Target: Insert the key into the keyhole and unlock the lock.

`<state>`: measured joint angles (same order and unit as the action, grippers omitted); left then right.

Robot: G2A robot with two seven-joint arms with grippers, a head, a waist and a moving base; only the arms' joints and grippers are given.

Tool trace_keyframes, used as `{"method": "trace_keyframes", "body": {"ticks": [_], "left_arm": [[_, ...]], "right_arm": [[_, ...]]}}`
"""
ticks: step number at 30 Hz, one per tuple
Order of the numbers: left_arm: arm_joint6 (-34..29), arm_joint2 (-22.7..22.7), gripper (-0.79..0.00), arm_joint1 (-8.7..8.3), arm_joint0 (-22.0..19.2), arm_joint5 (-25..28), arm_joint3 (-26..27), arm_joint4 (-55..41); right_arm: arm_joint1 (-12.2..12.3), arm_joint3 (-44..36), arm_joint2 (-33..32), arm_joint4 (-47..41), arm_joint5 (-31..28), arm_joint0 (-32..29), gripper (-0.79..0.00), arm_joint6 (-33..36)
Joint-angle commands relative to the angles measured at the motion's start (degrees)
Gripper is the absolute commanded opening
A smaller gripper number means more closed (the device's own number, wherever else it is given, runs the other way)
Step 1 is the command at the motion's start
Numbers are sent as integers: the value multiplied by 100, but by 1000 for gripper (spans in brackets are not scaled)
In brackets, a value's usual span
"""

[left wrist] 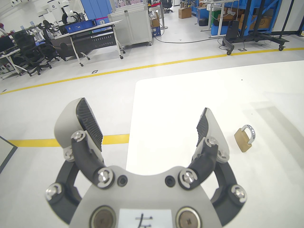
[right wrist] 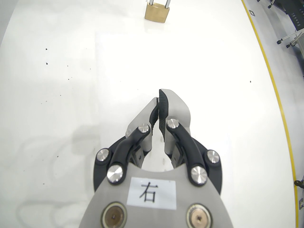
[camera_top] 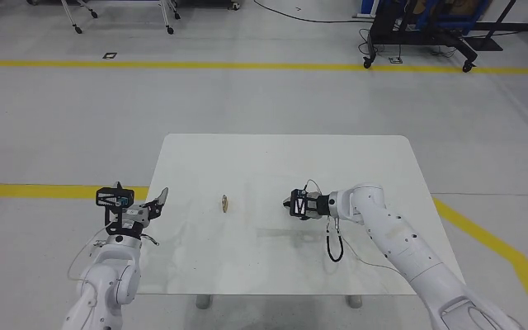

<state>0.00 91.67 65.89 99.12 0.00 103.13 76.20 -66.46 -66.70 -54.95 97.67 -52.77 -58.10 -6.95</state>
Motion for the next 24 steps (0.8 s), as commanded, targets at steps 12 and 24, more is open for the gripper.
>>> {"method": "trace_keyframes", "body": {"ticks": [12,24], "left_arm": [[17,-173,0,0,92,-10,429,551],[-976,-714,0,-11,-358,1097,877,638]], "right_arm": [[-1,1,0,-1,1,1,-785,-4],[-1,1,0,-1,1,1,-785,-4]]}}
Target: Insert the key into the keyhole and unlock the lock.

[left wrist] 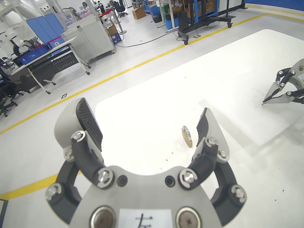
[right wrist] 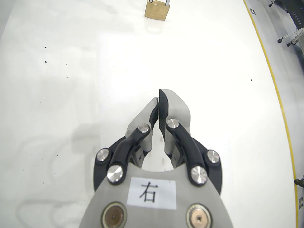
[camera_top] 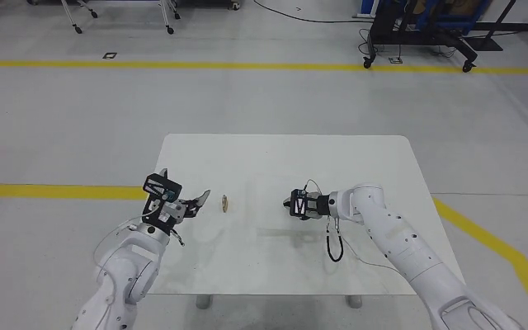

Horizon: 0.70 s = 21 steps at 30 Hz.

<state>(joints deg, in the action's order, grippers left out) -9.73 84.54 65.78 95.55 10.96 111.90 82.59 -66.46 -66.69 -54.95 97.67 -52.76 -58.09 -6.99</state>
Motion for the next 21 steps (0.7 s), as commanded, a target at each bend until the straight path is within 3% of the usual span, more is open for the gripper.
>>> {"method": "trace_keyframes", "body": {"ticks": [1,5,7,10,16,21], "left_arm": [[40,-59,0,1,0,111,22,-32],[-83,-568,0,0,-223,809,61,281],[-265,-957,0,18,-532,1277,-135,333],[-596,-1550,0,101,-1079,1429,-559,256],[-1395,-2645,0,320,-2032,917,-1334,937],[-1847,-3195,0,514,-2559,331,-1935,1147]], "right_arm": [[0,0,0,0,0,0,-785,0],[0,0,0,0,0,0,-785,0],[0,0,0,0,0,0,-785,0],[0,0,0,0,0,0,-785,0],[0,0,0,0,0,0,-785,0],[0,0,0,0,0,0,-785,0]]}}
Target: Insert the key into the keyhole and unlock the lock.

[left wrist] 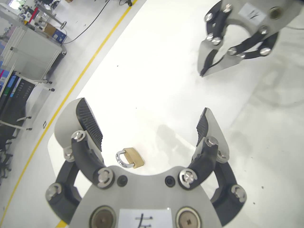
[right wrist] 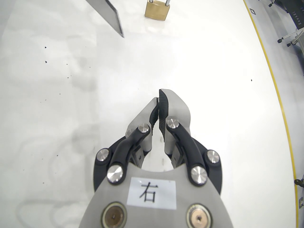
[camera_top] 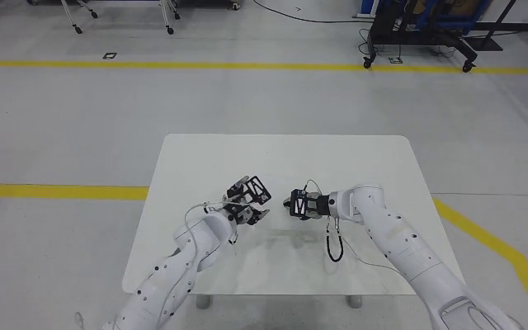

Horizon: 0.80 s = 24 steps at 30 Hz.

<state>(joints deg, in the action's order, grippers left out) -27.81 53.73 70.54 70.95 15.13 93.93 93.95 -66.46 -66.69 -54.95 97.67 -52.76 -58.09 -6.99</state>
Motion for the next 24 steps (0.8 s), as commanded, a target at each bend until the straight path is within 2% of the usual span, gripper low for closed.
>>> {"method": "trace_keyframes", "body": {"ticks": [1,7,13,24], "left_arm": [[-94,-195,0,66,-172,-132,-244,46],[-424,-587,0,202,-457,-307,-701,417],[-417,-643,0,251,-493,-448,-917,626],[-481,-617,0,315,-478,-506,-972,741]], "right_arm": [[0,0,0,0,0,0,-785,0],[0,0,0,0,0,0,-785,0],[0,0,0,0,0,0,-785,0],[0,0,0,0,0,0,-785,0]]}}
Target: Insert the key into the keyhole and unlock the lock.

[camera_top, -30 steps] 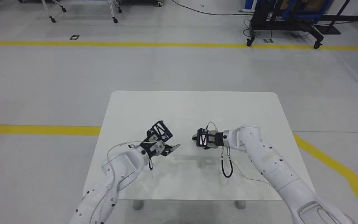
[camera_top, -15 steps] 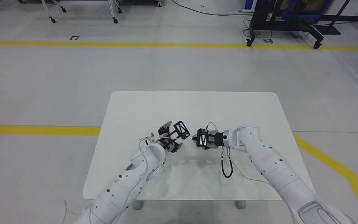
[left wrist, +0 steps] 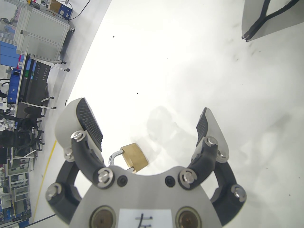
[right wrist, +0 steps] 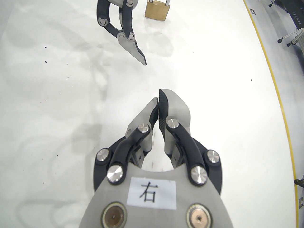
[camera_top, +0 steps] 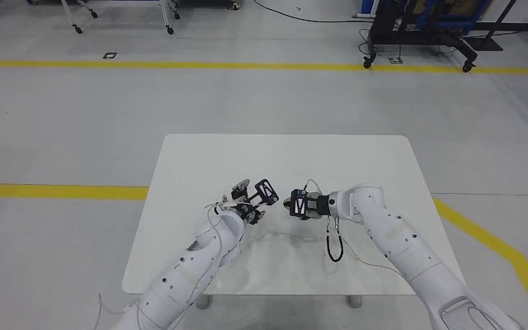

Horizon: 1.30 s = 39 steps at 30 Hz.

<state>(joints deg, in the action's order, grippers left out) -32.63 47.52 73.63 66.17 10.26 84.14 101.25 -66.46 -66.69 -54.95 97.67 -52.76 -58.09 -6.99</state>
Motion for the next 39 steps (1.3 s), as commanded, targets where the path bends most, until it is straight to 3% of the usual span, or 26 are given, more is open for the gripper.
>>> {"method": "trace_keyframes", "body": {"ticks": [1,6,14,20,26,33,35,39], "left_arm": [[18,12,0,13,3,-61,45,27],[52,65,0,26,119,-315,394,138],[52,65,0,26,119,-315,394,138],[52,65,0,26,119,-315,394,138],[52,65,0,26,119,-315,394,138],[193,86,0,15,165,-447,476,351],[571,265,0,-14,307,-483,693,175],[1386,1153,0,-157,550,-192,923,-560]], "right_arm": [[0,0,0,0,0,0,-785,0],[0,0,0,0,0,0,-785,0],[0,0,0,0,0,0,-785,0],[74,-77,-567,-892,400,-255,-785,-212],[210,-399,-1198,-1863,-28,-616,-785,-467],[210,-399,-1198,-1863,-28,-616,-785,-467],[210,-399,-1198,-1863,-28,-616,-785,-467],[210,-399,-1198,-1863,-28,-616,-785,-467]]}}
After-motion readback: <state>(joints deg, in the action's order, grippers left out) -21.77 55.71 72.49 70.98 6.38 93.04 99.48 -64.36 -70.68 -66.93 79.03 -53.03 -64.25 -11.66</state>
